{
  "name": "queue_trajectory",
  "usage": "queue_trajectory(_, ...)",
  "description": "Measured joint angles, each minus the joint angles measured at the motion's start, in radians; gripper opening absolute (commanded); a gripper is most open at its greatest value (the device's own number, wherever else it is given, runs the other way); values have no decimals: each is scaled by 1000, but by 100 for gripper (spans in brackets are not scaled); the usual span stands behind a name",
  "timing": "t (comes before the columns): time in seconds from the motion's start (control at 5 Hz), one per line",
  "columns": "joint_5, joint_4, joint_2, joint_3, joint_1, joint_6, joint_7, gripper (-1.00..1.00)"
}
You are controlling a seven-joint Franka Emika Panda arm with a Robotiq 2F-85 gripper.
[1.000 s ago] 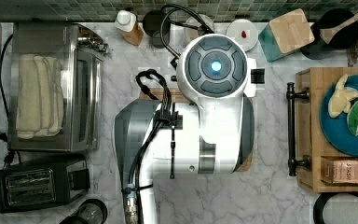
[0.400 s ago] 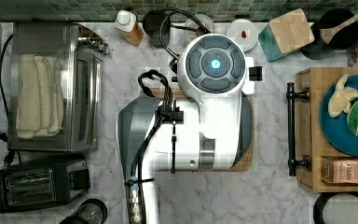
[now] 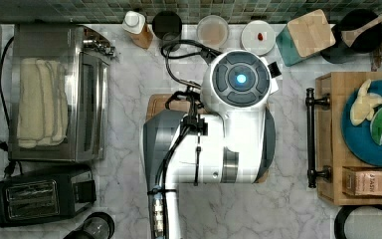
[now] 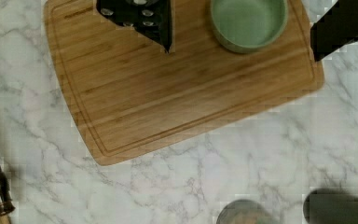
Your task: Open the drawer.
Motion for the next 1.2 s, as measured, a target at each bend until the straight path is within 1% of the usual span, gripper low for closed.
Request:
queue_trajectory(0.2,0,-56,-13,-34,-2,6,-202,100)
queue_trajectory(0.4,-4,-102,-15,-83,-4,52,-367,100)
queue_trajectory(0.6,-46,-143,-15,-110,-44,147,-402,100)
queue_trajectory(0.8,-59,-152,-7,-149,-95,169,-447,100)
queue_trajectory(1.0,-60,-152,7,-214,-127,211,-521,100)
queue_trajectory(1.2,-68,-152,29,-252,-162,296,-609,100)
